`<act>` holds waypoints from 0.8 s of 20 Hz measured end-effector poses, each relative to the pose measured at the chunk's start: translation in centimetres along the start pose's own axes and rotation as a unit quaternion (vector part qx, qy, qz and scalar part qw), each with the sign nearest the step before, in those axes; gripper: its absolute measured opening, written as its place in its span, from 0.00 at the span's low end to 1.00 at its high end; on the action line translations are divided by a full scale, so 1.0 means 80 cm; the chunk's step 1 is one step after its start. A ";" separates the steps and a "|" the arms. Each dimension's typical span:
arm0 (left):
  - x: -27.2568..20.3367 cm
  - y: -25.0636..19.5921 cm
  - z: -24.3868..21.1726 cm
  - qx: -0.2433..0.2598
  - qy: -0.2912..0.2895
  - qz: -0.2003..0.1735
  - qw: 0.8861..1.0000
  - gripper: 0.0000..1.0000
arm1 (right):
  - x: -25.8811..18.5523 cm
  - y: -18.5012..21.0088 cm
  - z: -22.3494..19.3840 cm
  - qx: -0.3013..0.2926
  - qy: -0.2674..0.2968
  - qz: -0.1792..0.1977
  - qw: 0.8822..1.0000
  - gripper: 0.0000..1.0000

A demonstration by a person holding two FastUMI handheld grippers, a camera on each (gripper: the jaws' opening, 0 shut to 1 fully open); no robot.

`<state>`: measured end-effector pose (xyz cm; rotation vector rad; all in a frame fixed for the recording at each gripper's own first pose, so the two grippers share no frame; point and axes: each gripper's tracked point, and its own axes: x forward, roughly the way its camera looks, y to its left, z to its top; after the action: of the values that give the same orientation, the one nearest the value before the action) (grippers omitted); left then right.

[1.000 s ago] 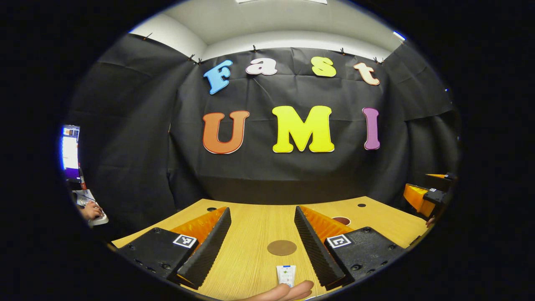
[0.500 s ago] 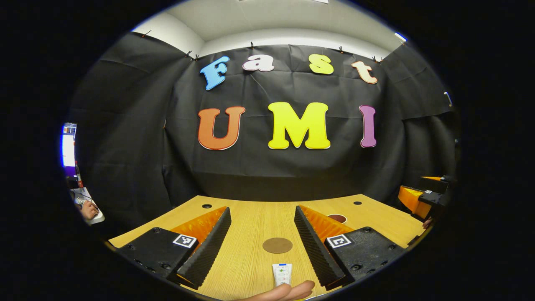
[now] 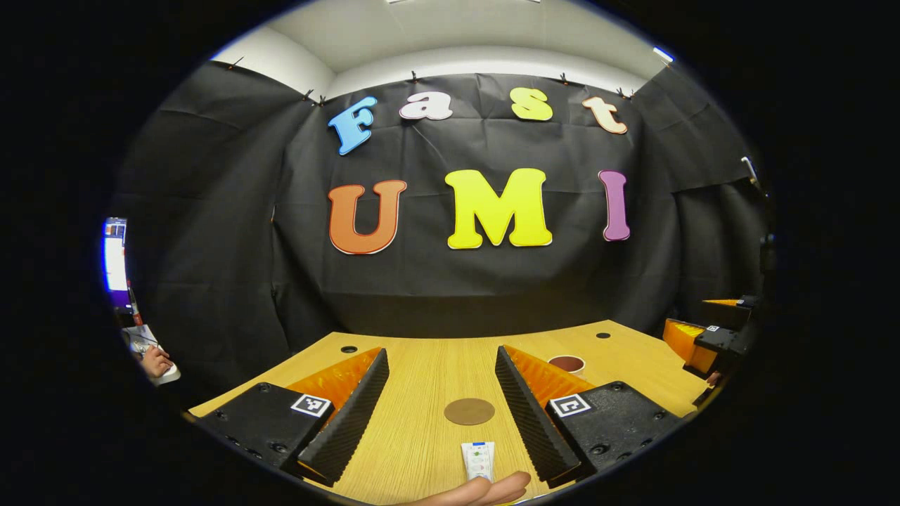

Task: Put the toothbrush and toothpaste on the desktop into the cup, then pick up the cup and place it on the coaster on the desktop.

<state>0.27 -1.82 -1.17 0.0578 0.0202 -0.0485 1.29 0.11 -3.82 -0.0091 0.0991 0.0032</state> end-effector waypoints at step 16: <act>0.015 -0.008 -0.028 -0.015 0.034 -0.007 0.999 0.97 | 0.043 0.094 -0.226 0.022 0.249 0.071 0.966 0.90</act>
<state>1.35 -2.38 -3.43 0.0296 0.0890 -0.0607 2.93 7.44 -22.25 0.0425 0.6024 0.1428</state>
